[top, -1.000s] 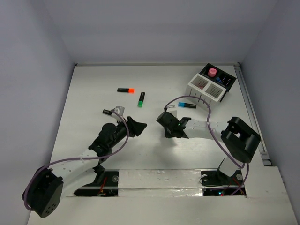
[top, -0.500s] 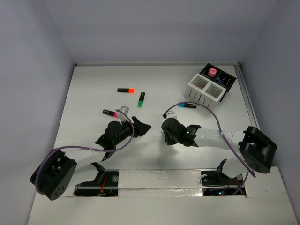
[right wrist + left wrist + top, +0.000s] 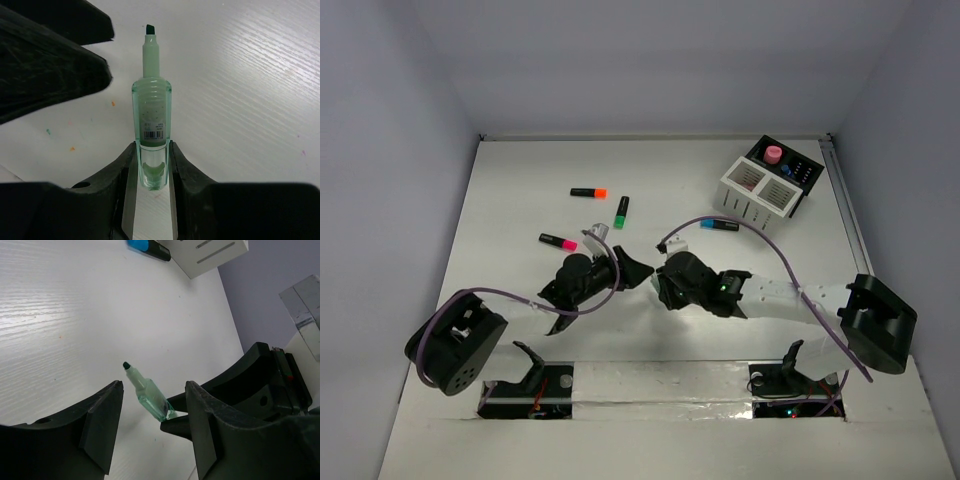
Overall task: Sort the stationery into containers
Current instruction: Pick up the pen from the center of the board.
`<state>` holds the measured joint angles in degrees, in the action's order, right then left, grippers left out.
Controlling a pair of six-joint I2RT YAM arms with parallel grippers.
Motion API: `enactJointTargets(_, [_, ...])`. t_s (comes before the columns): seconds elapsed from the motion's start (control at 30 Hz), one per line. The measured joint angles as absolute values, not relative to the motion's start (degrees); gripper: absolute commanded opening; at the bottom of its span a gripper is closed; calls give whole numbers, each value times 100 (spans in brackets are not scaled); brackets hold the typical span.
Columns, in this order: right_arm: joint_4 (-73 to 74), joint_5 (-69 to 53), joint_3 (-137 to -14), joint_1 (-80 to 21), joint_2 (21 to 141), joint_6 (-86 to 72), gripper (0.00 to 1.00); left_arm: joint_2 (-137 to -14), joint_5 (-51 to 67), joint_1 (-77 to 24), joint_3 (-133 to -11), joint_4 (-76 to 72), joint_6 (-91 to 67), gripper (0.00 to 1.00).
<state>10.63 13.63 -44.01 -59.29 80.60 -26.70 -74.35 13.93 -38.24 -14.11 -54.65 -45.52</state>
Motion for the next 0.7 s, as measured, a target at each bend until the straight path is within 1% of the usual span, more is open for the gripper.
enactJointTargets(0.2, [867,1299,-4401,-5988,8060,-2635,0,-7644,1347,-3962,-1503,-5529,-4558,47])
enactJointTargets(0.33, [823,1284,-4397,-6007,8060,-2628,0,-7784,1315,-4014,-1518,-5561,-4565,43])
enactJointTargets(0.37, [819,1282,-4394,-6010,8058,-2628,0,-7822,1306,-4032,-1527,-5568,-4565,38])
enactJointTargets(0.43, [797,1284,-4364,-6018,8038,-2617,0,-7885,1271,-4062,-1544,-5586,-4569,34])
enactJointTargets(0.47, [781,1284,-4335,-6018,8016,-2613,0,-7911,1247,-4077,-1551,-5596,-4571,27])
enactJointTargets(0.57, [768,1286,-4300,-6018,7966,-2611,0,-7990,1166,-4095,-1557,-5625,-4578,18])
enactJointTargets(0.7, [729,1286,-4274,-6023,7907,-2611,0,-8042,1046,-4147,-1570,-5697,-4593,14])
